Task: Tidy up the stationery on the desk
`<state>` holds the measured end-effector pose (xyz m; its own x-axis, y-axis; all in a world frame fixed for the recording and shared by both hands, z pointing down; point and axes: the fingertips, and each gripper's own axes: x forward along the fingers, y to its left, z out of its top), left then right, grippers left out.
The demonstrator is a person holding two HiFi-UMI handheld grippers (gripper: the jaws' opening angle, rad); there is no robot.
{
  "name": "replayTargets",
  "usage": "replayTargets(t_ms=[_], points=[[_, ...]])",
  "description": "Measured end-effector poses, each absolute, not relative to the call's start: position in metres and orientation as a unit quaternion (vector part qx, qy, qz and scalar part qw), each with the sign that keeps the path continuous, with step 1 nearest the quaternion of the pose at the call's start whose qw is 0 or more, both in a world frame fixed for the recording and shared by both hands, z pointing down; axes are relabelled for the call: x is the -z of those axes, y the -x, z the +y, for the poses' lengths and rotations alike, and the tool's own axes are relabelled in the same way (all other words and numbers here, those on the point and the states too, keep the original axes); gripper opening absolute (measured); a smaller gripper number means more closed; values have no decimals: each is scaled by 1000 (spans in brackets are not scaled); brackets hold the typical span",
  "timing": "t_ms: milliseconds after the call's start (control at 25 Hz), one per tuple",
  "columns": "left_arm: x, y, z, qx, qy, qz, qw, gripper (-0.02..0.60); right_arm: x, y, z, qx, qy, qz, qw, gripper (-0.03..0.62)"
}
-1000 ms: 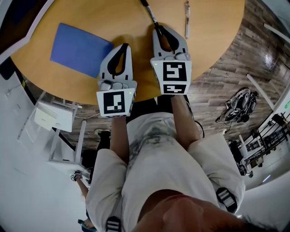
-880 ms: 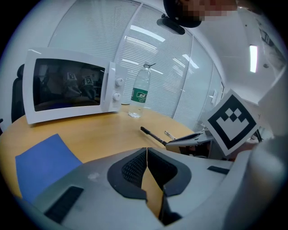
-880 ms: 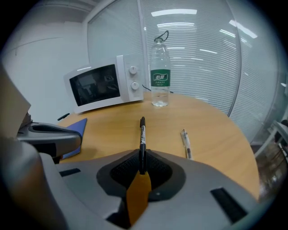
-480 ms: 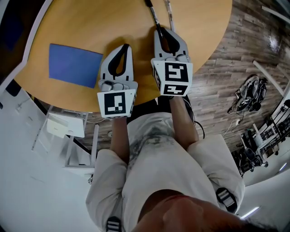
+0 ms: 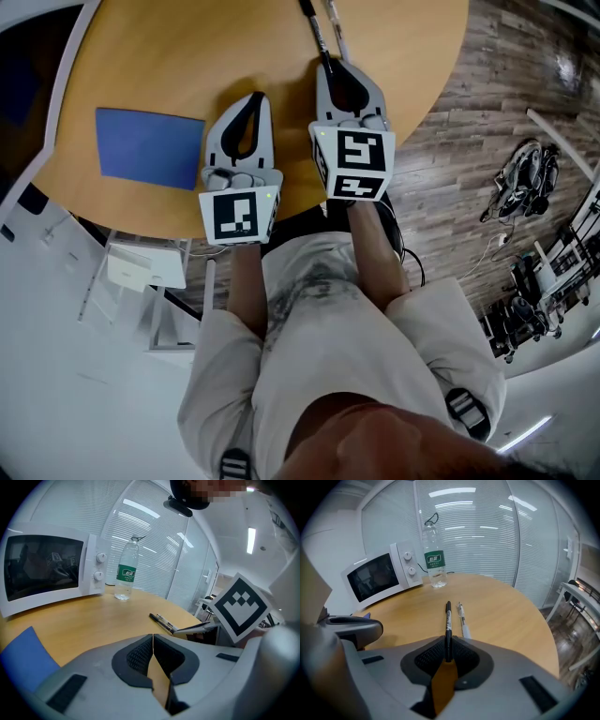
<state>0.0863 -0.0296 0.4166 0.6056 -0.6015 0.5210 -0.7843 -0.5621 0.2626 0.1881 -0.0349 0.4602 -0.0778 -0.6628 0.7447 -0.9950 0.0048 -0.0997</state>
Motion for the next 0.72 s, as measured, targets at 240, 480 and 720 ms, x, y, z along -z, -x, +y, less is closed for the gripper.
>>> replayTargets(t_ms=[240,480,720], points=[[-416,-85,-28,-191,-864,-399,239,14,-459,-188,-34,-304,-632,-659,273,103],[-415,-84,-26,-191,-863,-402,238,14,-456,-185,-34,-285,-627,-668,281,136],[-412,-81,-21,-191,-862,-408,232,14,-444,-189,-33,-253,-633,-672,290,137]])
